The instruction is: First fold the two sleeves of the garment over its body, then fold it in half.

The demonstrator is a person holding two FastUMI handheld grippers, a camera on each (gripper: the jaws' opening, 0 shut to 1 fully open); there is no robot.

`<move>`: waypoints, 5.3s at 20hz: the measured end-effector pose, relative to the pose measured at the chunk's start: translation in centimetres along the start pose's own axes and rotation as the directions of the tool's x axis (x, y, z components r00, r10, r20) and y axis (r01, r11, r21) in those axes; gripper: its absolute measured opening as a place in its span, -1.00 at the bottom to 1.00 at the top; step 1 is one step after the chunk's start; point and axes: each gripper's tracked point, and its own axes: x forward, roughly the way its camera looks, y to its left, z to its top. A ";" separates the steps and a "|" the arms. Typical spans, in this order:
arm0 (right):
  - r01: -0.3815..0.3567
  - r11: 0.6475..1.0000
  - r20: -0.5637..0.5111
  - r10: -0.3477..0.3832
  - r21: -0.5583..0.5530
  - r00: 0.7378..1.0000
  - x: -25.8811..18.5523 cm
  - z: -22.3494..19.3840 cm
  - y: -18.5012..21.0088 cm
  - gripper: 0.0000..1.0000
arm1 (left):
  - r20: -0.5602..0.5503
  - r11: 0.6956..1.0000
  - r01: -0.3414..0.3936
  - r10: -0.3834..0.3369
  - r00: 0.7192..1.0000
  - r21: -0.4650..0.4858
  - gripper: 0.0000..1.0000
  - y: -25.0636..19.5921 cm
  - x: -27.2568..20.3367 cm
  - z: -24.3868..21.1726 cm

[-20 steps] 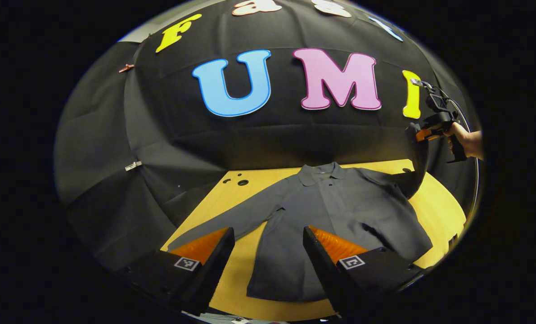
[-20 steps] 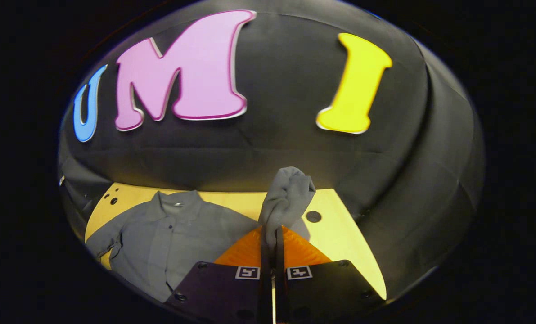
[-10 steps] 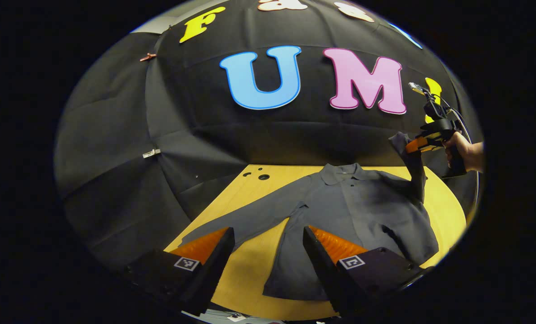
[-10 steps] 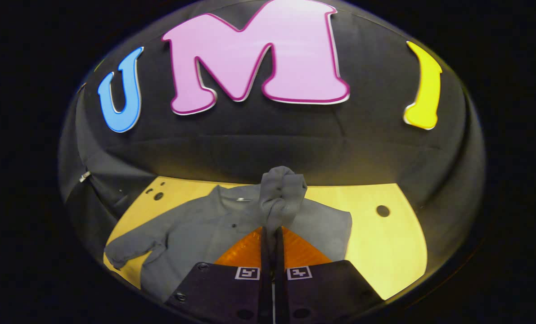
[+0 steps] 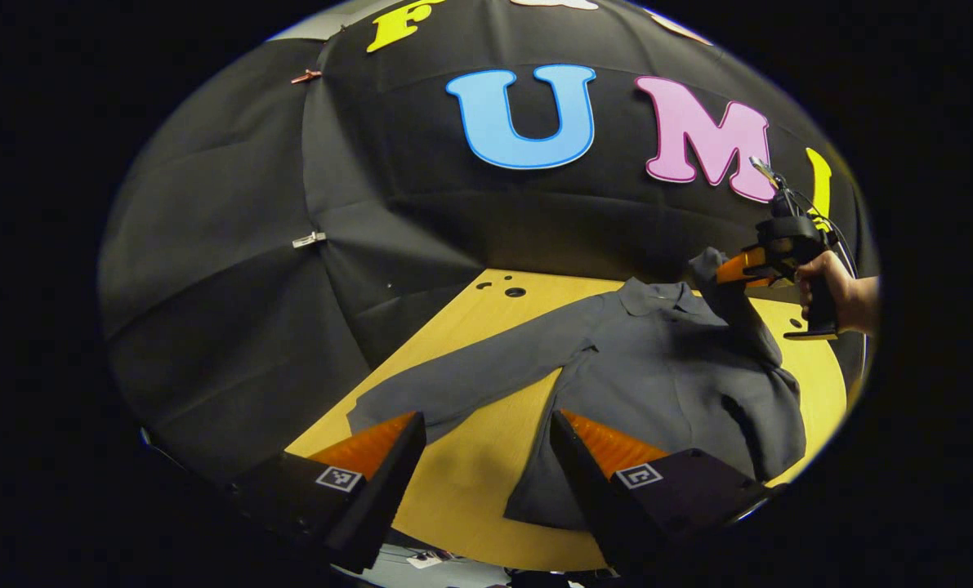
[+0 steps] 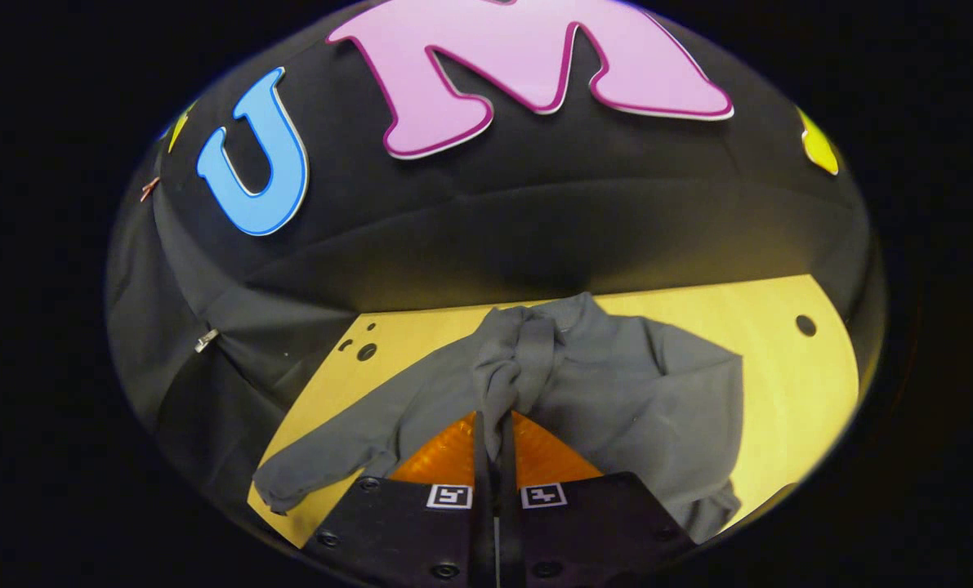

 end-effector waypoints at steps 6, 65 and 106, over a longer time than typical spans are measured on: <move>-0.029 0.991 -0.082 0.040 0.127 0.996 3.8 -4.7 3.0 -0.85 | -0.027 0.999 -0.037 0.037 0.999 -0.023 0.94 1.5 1.4 -1.3; 0.450 0.893 0.144 -0.445 -0.001 0.884 -29.6 -11.3 -12.4 0.97 | -0.304 0.998 -0.046 0.030 0.952 -0.046 -0.89 12.4 21.2 -6.0; 0.437 0.886 0.067 -0.451 0.154 0.890 -29.9 -11.0 -25.7 0.97 | -0.181 0.734 0.673 -0.651 0.737 0.098 -0.89 -46.6 13.5 9.3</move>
